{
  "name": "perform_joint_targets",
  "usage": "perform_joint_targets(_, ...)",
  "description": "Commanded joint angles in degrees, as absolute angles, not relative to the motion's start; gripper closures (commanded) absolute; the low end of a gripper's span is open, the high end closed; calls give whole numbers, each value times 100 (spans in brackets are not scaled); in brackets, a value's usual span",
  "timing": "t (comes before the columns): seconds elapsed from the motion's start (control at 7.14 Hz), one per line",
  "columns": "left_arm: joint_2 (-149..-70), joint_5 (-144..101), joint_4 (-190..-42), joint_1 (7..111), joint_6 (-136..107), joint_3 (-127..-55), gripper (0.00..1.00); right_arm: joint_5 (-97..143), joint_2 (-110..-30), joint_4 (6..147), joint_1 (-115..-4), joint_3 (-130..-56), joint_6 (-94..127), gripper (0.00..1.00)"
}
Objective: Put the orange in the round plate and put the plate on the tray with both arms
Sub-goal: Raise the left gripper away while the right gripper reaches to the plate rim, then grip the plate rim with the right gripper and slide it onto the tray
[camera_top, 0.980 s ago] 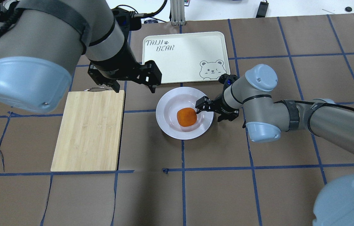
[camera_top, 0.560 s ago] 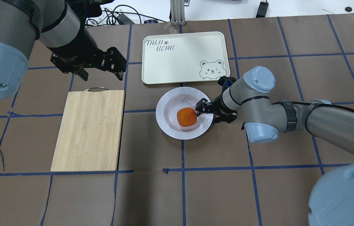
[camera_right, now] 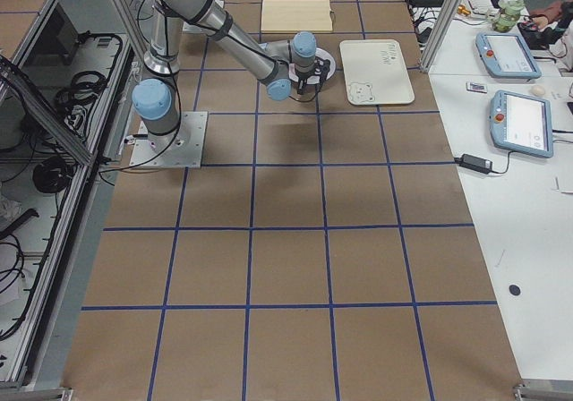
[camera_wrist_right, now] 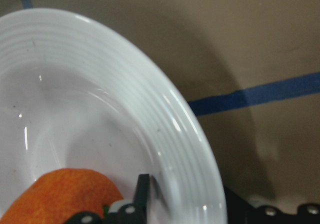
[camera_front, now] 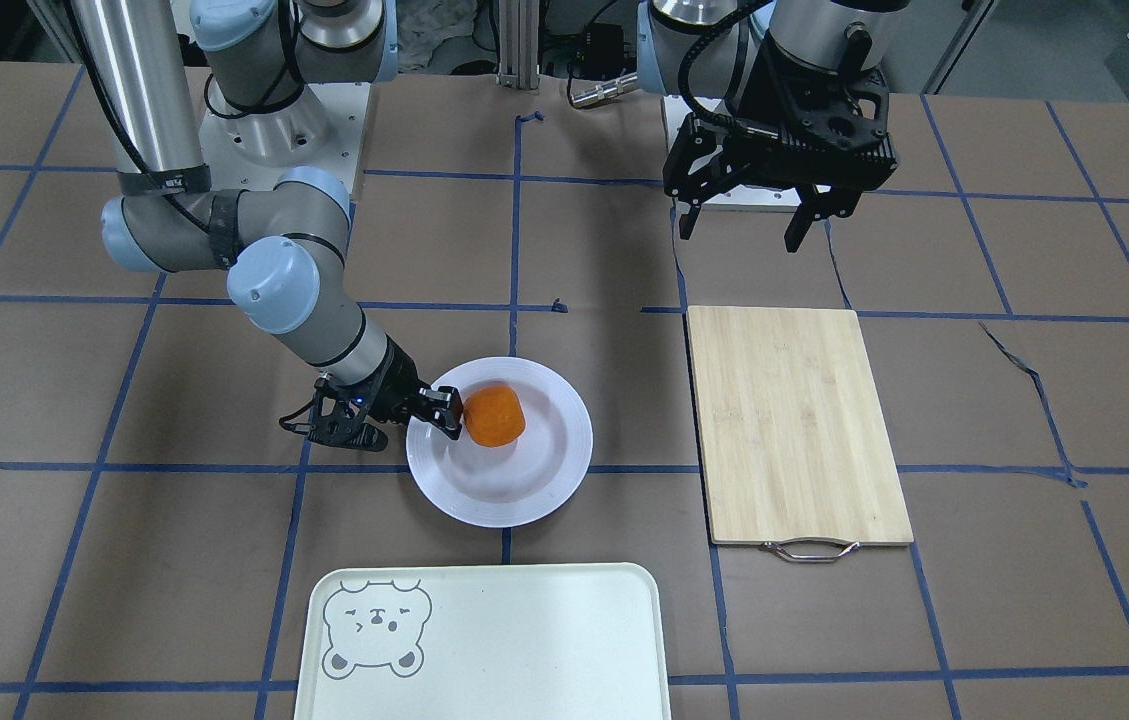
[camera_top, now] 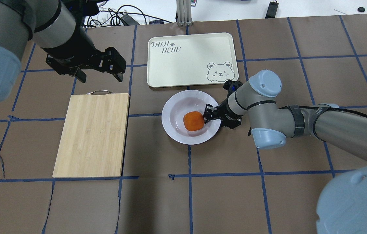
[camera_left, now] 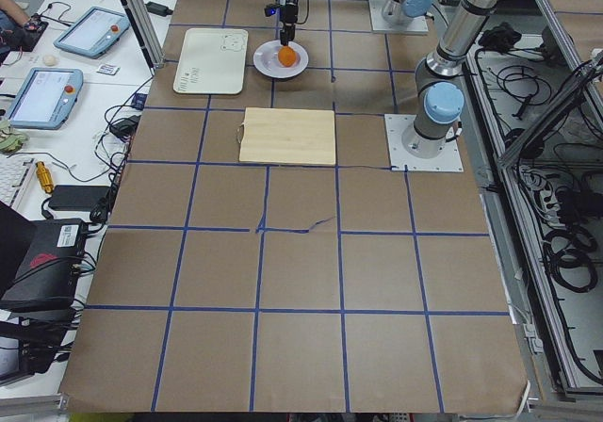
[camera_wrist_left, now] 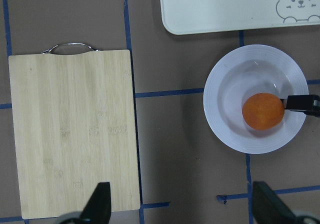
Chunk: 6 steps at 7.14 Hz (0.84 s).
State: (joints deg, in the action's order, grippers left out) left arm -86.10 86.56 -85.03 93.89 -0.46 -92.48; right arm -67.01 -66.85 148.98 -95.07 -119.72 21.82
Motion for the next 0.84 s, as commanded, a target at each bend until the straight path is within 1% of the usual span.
perform_joint_targets(0.0, -8596, 8657, -8587, 9387, -53, -9229, 0, -6584, -6680, 14889, -9519, -11988, 2180, 85)
perform_joint_targets(0.14, -8596, 8657, -8587, 9395, -53, -9237, 0, -6392, -6688, 14889, -9519, -11980, 2197, 92)
perform_joint_targets(0.28, -8596, 8657, -8587, 9387, -53, -9237, 0, -6372, -6715, 14871, -9519, -11945, 2215, 94)
perform_joint_targets(0.7, -8587, 8657, -8596, 9387, -44, -9255, 0, -6198, -6776, 14836, -9352, -11568, 2564, 95)
